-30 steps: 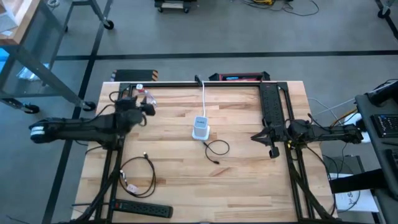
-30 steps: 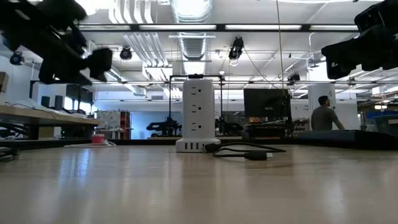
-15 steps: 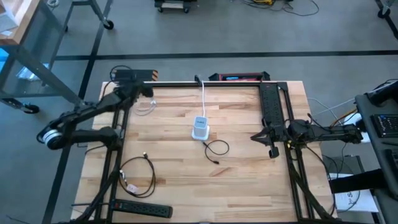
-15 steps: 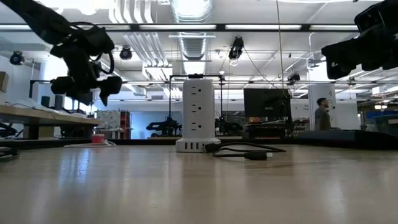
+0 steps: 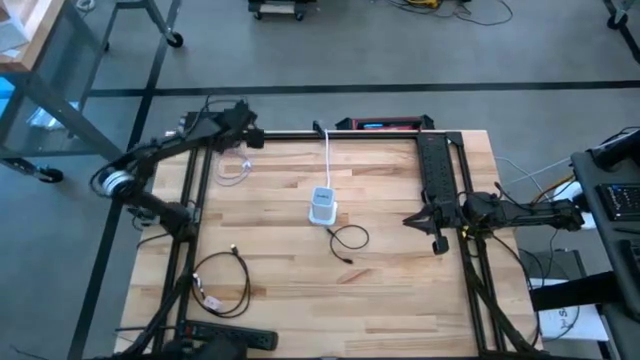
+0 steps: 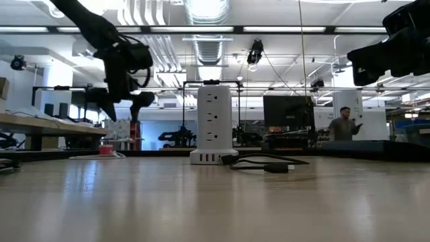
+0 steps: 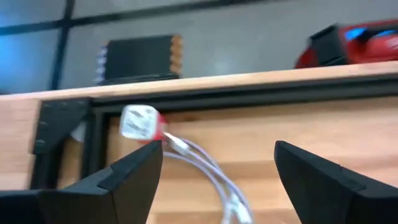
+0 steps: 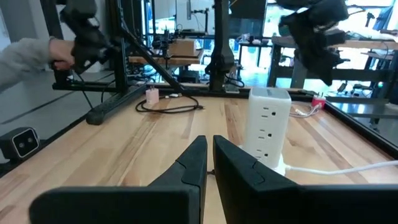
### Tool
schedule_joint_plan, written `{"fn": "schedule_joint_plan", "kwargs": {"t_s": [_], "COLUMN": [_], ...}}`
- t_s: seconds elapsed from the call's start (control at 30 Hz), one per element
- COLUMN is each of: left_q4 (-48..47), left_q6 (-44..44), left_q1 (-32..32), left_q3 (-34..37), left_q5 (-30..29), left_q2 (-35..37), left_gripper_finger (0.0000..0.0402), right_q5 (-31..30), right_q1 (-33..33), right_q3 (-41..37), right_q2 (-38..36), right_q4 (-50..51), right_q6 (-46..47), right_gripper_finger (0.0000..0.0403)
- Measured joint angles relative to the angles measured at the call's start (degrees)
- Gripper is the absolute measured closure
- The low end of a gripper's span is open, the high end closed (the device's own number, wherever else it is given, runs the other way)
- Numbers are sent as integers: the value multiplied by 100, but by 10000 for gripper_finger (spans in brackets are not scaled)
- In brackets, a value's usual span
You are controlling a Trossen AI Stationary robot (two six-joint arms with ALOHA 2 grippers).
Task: Insert USB
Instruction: Insert the light purple charger cable into the orange charger adapter
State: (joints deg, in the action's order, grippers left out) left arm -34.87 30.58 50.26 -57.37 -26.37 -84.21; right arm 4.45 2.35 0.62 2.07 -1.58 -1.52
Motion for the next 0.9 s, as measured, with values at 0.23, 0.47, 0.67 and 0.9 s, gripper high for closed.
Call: {"fn": "schedule_joint_plan", "kwargs": {"t_s": [0.23,0.47,0.67,0.9], "left_q4": [-1528,-1639,-1678,-1666], "left_q6": [-645,-1057,-1146,-889], "left_q1": [778,1350,1392,1393], "left_q3": [-1315,-1740,-1735,-1550], "left_q5": [102,730,732,740], "left_q2": [-1284,-2028,-2165,-2174], "left_gripper_finger": [100,83,80,103], "right_q5": [0,0,-3,-3], "right_q1": [0,0,0,-2], "right_q3": [0,0,0,0], "right_q2": [-3,2,0,0], "right_q4": [0,0,4,2], "right_q6": [0,0,0,0], "right_gripper_finger": [384,384,384,384]}}
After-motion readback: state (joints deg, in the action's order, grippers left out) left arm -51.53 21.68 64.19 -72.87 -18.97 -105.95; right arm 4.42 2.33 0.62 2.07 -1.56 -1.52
